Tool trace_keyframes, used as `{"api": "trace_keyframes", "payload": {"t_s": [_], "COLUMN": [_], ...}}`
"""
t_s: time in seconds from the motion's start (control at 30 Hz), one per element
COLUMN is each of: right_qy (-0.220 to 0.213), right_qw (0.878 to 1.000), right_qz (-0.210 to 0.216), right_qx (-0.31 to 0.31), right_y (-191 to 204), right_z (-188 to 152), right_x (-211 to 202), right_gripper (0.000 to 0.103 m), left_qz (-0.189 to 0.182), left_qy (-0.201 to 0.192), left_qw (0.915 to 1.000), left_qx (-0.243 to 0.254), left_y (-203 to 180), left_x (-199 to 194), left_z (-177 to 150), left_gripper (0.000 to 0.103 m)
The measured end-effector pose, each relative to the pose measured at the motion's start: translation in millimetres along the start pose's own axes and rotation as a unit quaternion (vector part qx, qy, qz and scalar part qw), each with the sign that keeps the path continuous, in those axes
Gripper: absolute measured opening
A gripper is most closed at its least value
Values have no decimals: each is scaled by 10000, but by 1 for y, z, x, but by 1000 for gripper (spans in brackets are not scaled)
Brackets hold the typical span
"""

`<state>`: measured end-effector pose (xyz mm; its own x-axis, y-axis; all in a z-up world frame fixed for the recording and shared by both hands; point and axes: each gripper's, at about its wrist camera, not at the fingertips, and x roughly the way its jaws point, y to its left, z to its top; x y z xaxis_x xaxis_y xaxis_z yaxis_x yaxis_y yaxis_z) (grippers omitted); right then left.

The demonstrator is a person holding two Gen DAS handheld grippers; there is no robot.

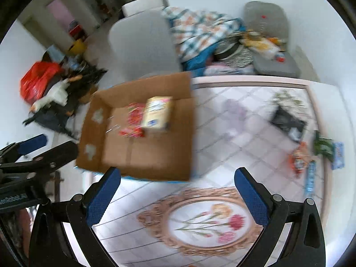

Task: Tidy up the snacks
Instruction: 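Grasp the lilac towel with the left tool while the right tool grasps the green snack bag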

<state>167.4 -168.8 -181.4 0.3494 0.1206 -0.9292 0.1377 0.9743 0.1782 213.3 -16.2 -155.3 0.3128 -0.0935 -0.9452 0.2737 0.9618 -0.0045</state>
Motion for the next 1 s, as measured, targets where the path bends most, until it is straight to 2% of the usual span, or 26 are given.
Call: {"api": "trace_keyframes", "payload": {"t_s": [0.17, 0.23, 0.33, 0.37, 0.4, 0.43, 0.47, 0.53, 0.63, 0.7, 0.77, 0.8, 0.83, 0.87, 0.9, 0.93, 0.97, 1.0], "right_qy": [62, 303, 563, 630, 656, 713, 745, 819, 962, 1076, 1244, 1313, 1398, 1421, 1390, 1405, 1474, 1559], "right_qw": [9960, 9905, 9755, 9622, 9501, 9302, 9187, 8879, 8567, 8391, 8175, 8110, 8065, 8111, 8235, 8420, 8678, 8869], "right_qz": [-730, -1071, -980, -740, -560, -391, -332, -127, 35, 26, 55, 81, 92, -24, -137, -234, -272, -292], "right_qx": [508, 812, 1886, 2546, 2997, 3580, 3863, 4526, 5068, 5333, 5623, 5701, 5744, 5674, 5498, 5203, 4737, 4340], "right_y": [-115, -170, -266, -308, -333, -367, -382, -420, -451, -463, -474, -476, -476, -475, -470, -463, -450, -439], "right_z": [11, 17, 19, 16, 14, 8, 5, -2, 0, 0, -4, -5, -7, -7, -2, 4, 13, 19], "right_x": [-9, -5, 8, 17, 25, 39, 48, 75, 114, 137, 160, 168, 176, 177, 176, 177, 180, 183], "right_gripper": [103, 103, 103, 103, 103, 103, 103, 103, 101, 93, 81, 77, 62, 55, 49, 42, 41, 41], "left_qz": [-38, -31, -178, -221, -252, -252, -224, -154, -35, 31, 43, 25, -11, -23, -41, -80, -103, -140], "left_qy": [212, 374, 724, 874, 1000, 1147, 1211, 1367, 1530, 1644, 1748, 1790, 1822, 1837, 1853, 1852, 1846, 1855], "left_qw": [9994, 9988, 9967, 9955, 9942, 9926, 9919, 9901, 9880, 9864, 9845, 9836, 9828, 9823, 9816, 9812, 9810, 9805], "left_qx": [257, 312, 313, 300, 301, 298, 299, 288, 203, 57, -132, -218, -312, -379, -460, -535, -593, -632], "left_y": [-78, -110, -153, -167, -179, -192, -199, -211, -214, -209, -200, -196, -190, -186, -180, -174, -169, -166], "left_x": [40, 61, 97, 109, 119, 133, 139, 155, 173, 184, 193, 196, 200, 203, 206, 210, 212, 215], "left_z": [27, 35, 42, 43, 44, 44, 44, 45, 46, 47, 49, 51, 53, 55, 58, 61, 64, 67], "left_gripper": [101, 101, 101, 101, 101, 101, 101, 101, 101, 101, 101, 101, 101, 101, 101, 101, 101, 101]}}
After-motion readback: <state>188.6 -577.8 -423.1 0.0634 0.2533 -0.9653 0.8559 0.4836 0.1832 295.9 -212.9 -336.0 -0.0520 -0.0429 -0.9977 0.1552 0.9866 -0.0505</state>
